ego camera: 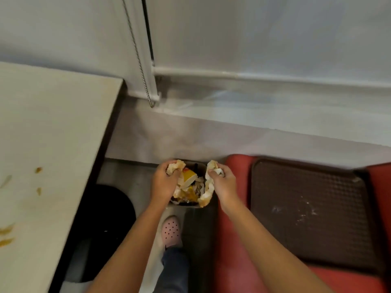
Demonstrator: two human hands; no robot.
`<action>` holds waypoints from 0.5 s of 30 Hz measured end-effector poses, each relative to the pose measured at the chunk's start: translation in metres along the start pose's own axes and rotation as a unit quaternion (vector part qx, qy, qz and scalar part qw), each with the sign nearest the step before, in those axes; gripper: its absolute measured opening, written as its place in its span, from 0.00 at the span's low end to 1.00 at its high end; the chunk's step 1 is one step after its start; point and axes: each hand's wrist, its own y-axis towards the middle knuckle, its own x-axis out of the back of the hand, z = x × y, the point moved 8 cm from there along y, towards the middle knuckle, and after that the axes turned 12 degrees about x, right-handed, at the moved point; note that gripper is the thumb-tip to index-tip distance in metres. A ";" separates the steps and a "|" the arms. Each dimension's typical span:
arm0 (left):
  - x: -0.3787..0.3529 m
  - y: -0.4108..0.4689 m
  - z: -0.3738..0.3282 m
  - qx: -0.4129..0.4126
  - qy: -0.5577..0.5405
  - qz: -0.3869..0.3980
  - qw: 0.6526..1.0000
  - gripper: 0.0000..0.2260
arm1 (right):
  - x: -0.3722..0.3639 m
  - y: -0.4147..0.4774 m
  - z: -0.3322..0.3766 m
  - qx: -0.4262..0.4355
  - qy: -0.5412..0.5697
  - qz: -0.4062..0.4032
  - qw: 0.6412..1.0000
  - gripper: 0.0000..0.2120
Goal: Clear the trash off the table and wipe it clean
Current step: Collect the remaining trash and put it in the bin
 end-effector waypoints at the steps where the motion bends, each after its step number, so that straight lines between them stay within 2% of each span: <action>1: -0.010 0.015 0.013 0.011 0.006 0.001 1.000 0.11 | -0.004 0.009 -0.015 -0.013 -0.010 -0.001 1.000 0.15; 10: -0.077 0.124 0.111 0.042 0.033 -0.010 0.999 0.13 | -0.044 0.086 -0.142 -0.062 -0.099 -0.006 0.993 0.17; 15: -0.106 0.168 0.158 0.062 0.089 0.012 0.994 0.20 | -0.073 0.118 -0.200 -0.069 -0.185 0.059 0.978 0.20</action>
